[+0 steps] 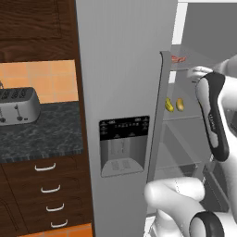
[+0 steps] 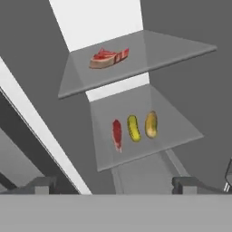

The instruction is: Place one cucumber and one steak in each tupperware on the nearby counter, to pack two identical lunches.

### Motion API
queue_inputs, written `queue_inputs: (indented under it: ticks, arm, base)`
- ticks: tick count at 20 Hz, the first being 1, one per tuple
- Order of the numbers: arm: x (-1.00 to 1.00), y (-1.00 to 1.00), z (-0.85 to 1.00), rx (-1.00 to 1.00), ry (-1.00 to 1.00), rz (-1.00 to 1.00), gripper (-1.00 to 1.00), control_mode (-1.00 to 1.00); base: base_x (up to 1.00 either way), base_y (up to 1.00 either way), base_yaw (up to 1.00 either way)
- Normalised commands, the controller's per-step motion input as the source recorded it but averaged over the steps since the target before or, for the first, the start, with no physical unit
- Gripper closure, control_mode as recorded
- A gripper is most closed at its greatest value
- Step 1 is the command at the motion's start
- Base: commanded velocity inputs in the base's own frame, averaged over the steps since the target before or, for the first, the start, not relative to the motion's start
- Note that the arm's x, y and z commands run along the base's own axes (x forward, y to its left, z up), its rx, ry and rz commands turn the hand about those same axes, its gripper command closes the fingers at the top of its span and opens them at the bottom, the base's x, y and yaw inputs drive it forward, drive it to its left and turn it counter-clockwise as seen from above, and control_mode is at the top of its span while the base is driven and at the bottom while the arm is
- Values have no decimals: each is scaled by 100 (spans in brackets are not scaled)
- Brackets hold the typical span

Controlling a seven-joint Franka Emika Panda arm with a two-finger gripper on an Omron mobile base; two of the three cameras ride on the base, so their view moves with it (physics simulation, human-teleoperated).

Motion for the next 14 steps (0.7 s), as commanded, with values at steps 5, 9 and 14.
queue_inputs:
  ticks: [5, 9, 14]
  arm:
    - [77, -23, 76, 19, -13, -22, -100, -100]
    - [71, -58, 6, 20, 1, -3, -100, -100]
    - [16, -49, 0, 11, 0, 3, -100, -100]
  base:
    - [0, 0, 0]
    - [0, 0, 0]
    - [0, 0, 0]
